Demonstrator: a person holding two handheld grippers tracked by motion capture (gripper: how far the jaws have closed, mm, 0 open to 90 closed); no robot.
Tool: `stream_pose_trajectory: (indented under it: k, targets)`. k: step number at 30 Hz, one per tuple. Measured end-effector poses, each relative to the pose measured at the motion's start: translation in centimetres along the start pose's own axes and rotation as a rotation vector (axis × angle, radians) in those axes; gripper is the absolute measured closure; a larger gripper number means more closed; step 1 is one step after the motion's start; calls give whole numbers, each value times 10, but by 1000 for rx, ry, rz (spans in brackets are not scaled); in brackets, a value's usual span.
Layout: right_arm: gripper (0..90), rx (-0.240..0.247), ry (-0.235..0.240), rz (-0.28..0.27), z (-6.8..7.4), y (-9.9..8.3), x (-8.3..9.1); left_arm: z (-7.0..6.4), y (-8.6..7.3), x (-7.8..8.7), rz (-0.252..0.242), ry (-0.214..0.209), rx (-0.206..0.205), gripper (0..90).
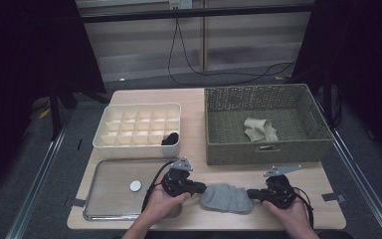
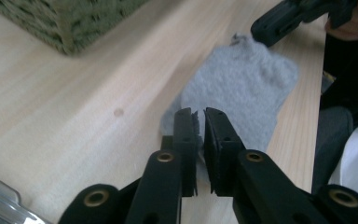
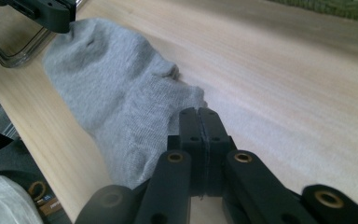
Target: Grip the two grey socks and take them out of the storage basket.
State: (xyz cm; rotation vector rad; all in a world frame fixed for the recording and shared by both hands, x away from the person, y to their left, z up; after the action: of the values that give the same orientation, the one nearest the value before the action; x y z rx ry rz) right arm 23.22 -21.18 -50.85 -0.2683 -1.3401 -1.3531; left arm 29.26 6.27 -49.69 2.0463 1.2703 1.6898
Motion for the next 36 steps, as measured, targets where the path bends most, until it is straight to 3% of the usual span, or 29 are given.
stream_pose_trajectory:
  k: [3, 10, 17, 21, 24, 28, 29, 30, 31, 36]
  targets:
    - [899, 7, 2, -4, -1, 4, -1, -2, 6, 1, -16, 7, -19, 788]
    - [839, 9, 25, -28, 0, 6, 5, -7, 17, -8, -45, -20, -68, 786]
    - [853, 20, 81, -59, 9, 7, 9, -9, 12, -29, 32, -14, -96, 789]
    - [865, 59, 106, -30, 19, 6, 1, -12, 8, -37, 81, -4, -115, 786]
    - [878, 83, 109, -1, 24, 6, -8, -13, 7, -39, 87, 0, -116, 785]
    - [885, 55, 92, 44, 18, 4, -16, -13, 6, -36, 106, 9, -109, 782]
    - [888, 49, 96, 47, 15, 4, -17, -13, 7, -35, 100, 10, -111, 778]
    - [890, 49, 98, 52, 14, 4, -18, -14, 8, -35, 64, -2, -108, 776]
    - [894, 55, 95, 56, 13, 5, -18, -15, 11, -33, 75, -3, -114, 774]
    - [896, 65, 97, 67, 9, 15, -24, -16, 29, -36, 34, -18, -95, 700]
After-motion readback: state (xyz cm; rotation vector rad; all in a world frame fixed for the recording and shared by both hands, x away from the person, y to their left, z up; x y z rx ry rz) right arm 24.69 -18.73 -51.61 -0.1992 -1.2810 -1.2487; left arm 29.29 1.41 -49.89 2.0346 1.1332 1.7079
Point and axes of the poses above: each handheld gripper's, and its own axes: x roughly backward along the jaws, y roughly out of its top, z roughly to its left, the point moved 3 cm from there along -x, roughly forward along the jaws, and after that the axes turned 6 degrees about z, right-handed, at the moved point
